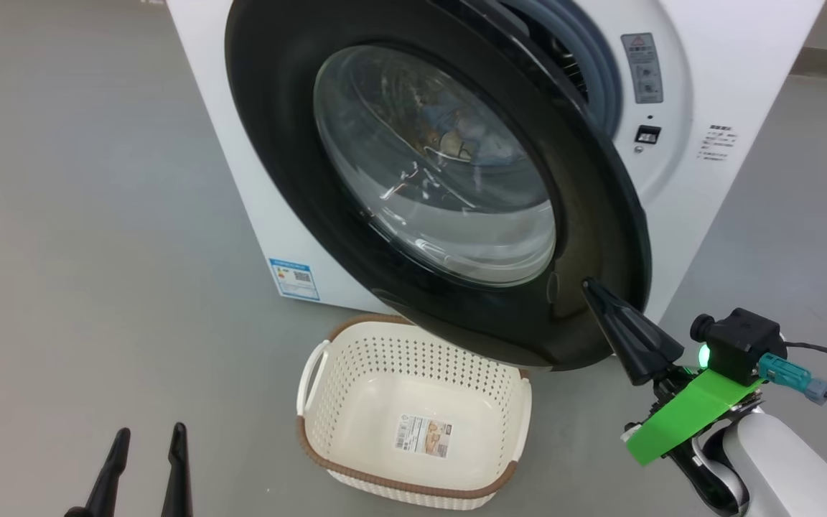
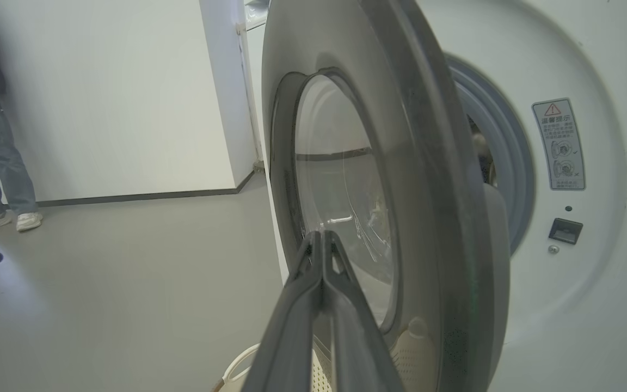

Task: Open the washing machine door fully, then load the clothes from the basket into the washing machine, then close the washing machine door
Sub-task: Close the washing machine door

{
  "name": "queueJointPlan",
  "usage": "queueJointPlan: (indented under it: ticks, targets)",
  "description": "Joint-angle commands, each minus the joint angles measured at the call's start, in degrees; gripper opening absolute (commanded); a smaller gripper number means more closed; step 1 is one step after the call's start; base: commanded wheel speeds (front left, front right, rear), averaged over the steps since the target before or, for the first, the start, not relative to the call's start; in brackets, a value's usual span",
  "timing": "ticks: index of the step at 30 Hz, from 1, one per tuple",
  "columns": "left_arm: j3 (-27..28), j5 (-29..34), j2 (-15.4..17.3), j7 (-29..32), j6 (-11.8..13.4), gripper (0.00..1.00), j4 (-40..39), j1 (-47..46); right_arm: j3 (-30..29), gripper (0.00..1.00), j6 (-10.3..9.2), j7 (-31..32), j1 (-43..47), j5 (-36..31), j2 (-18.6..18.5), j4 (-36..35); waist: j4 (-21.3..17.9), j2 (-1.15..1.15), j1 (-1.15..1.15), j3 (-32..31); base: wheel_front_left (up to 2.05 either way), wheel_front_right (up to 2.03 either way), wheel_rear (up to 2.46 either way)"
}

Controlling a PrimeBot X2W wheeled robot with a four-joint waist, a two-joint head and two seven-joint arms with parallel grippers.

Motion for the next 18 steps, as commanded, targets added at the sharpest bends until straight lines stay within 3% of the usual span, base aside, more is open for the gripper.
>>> queueJointPlan:
  ticks: [1,10,18]
  targets:
    - [1.6,-0.4,0.7,-0.7,-0.2,1.0,-1.1,-3.0,1.7,0.0,0.09,-0.3,-2.0,1.1,-1.4,0.4,1.1,0.0,0.0,0.9,0.0,0.0,0.0]
    - [1.6,-0.7,0.4,-0.7,-0.2,1.0,-1.3,-3.9,3.0,0.0,0.09,-0.3,-5.1,3.4,-2.8,7.2,3.4,0.0,0.0,3.9,0.0,0.0,0.0]
    - [1.6,-1.0,0.6,-0.7,-0.2,1.0,-1.6,-5.1,1.7,0.0,0.09,-0.3,-6.9,3.6,-3.3,9.1,4.4,0.0,0.0,6.5,0.0,0.0,0.0]
